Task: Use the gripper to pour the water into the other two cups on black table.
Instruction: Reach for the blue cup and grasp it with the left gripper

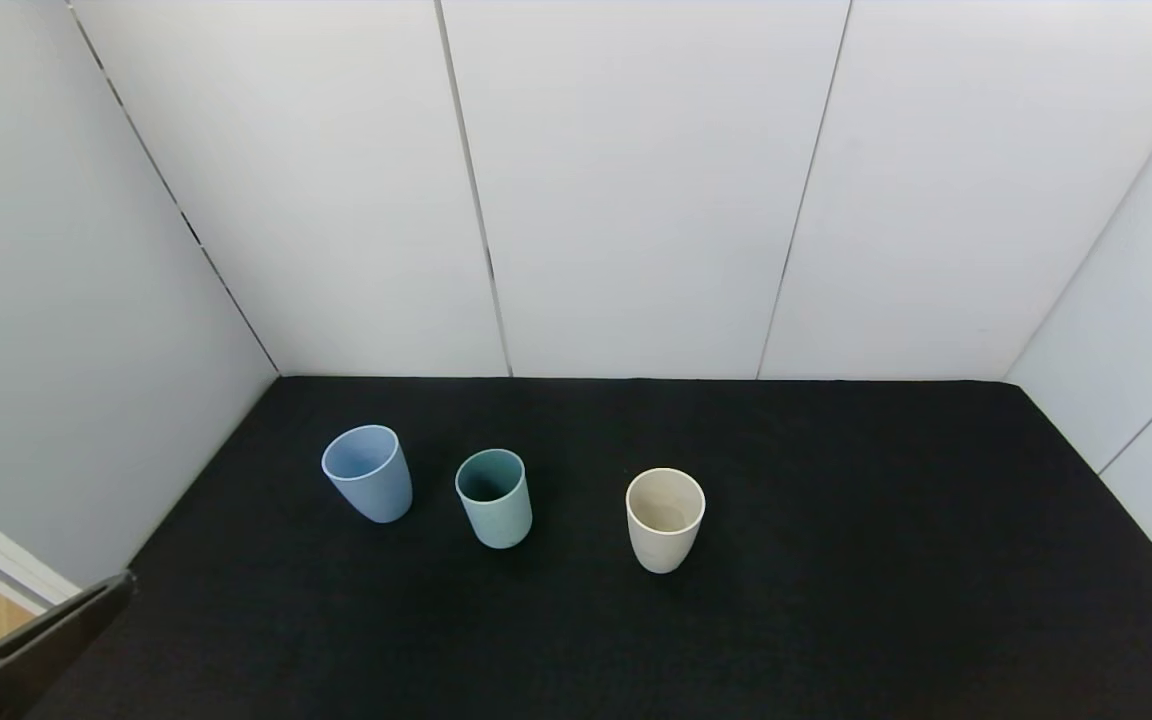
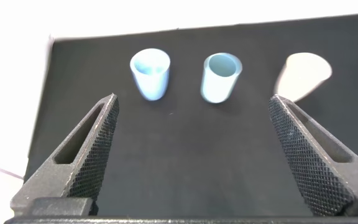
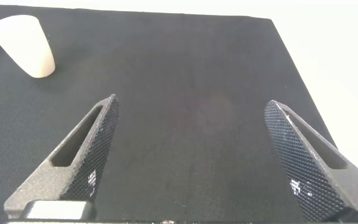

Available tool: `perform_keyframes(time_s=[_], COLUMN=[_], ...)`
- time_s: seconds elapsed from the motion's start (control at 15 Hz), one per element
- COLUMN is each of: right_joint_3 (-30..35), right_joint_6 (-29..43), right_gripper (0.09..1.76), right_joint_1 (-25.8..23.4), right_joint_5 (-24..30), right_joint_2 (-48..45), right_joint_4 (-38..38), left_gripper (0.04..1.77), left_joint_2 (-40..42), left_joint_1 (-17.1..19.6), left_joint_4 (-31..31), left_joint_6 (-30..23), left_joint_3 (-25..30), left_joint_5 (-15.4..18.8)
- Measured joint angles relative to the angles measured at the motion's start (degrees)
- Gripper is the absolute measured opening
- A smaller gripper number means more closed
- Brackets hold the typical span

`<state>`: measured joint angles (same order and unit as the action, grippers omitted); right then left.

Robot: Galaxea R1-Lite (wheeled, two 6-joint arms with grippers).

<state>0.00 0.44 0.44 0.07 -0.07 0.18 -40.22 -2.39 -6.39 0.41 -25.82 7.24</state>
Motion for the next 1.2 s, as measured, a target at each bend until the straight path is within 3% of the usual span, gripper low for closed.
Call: perform_keyframes(time_s=[0.2, 0.47, 0.73, 0.93, 1.2], right_joint_3=[0.0, 0.0, 0.0, 0.0, 0.0], right_joint_6=[0.0, 0.0, 0.0, 0.0, 0.0], right_gripper=[1.71, 1.71, 1.71, 1.71, 1.71], right_joint_1=[0.0, -0.02, -0.02, -0.02, -0.02], right_joint_5=[0.0, 0.0, 0.0, 0.0, 0.0], right_joint_2=[0.0, 0.0, 0.0, 0.0, 0.0], right_joint_4=[0.0, 0.0, -0.02, 0.0, 0.0], left_gripper=[1.72, 1.72, 1.72, 1.72, 1.72], left_joint_2=[-12.24, -29.16, -41.86, -49.19, -58.41], left_joint_1=[0.77, 4.75, 7.42, 7.46, 6.44], left_joint_4=[-2.38, -13.53, -20.63, -25.05, -36.04], left_joint_6=[0.52, 2.23, 2.78, 3.19, 5.17], left_joint_3=[-4.0, -5.74, -3.17, -1.35, 1.87], left_joint_5=[-1.23, -1.18, -0.8, -0.79, -1.07])
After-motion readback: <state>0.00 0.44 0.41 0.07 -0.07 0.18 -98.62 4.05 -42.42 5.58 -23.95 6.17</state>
